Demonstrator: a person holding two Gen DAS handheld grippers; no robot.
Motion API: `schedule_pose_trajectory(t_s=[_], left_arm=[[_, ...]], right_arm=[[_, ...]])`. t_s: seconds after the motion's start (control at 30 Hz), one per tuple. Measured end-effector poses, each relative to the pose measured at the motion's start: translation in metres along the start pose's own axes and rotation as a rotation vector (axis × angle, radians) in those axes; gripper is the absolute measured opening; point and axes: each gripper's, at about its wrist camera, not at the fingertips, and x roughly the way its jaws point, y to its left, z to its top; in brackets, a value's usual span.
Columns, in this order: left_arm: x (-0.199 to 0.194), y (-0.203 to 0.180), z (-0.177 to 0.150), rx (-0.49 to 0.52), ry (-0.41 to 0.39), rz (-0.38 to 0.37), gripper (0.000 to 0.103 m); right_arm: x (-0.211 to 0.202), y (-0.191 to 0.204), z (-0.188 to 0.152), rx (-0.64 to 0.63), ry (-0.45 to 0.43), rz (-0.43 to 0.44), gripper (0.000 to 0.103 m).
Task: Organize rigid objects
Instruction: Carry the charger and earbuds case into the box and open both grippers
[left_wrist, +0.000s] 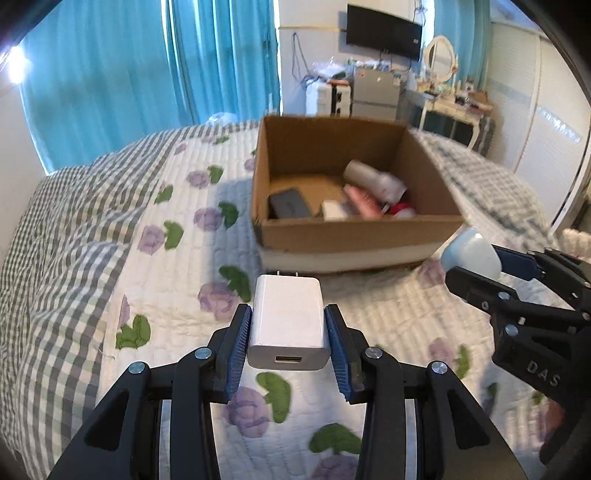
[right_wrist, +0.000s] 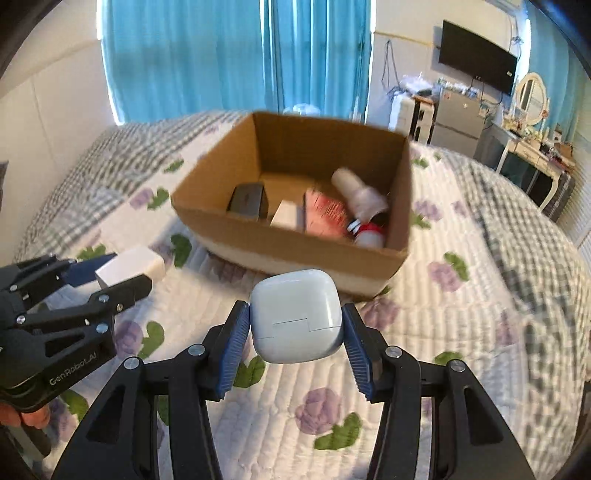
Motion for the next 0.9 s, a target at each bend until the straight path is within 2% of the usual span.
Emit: schedule_pose_trajectory(t_s=[0.17, 0.27, 0.4, 0.5, 0.63, 0.83, 0.9], left_arm=[[-0.022, -0.007, 0.028, 0.004, -0.054, -0.043, 0.041], [-0.027, -0.013, 0.054, 0.030, -0.095, -0.039, 0.041], [-0.012, -0.019, 0.095, 0.055, -0.162, -0.024, 0.041], [0.014, -0.022, 0.119, 0.089, -0.171, -0.015, 0.041], [0.064, -0.028, 0.140, 0.120, -0.143, -0.015, 0.041], [0.125, -0.033, 0.143, 0.133, -0.045, -0.023, 0.041], [0.134, -0.034, 0.141, 0.132, -0.028, -0.022, 0.041]], right_arm=[[-0.025, -0.012, 0.023, 0.002, -0.066, -0.009, 0.050], [-0.037, -0.020, 0.044, -0.007, -0.107, -0.018, 0.050], [-0.043, -0.031, 0.074, -0.017, -0.160, -0.032, 0.050], [-0.036, -0.042, 0.093, -0.008, -0.175, -0.033, 0.050], [-0.018, -0.053, 0.111, -0.010, -0.176, -0.038, 0.050], [0.026, -0.068, 0.127, -0.015, -0.142, -0.040, 0.050], [0.040, -0.073, 0.127, -0.013, -0.126, -0.032, 0.050]])
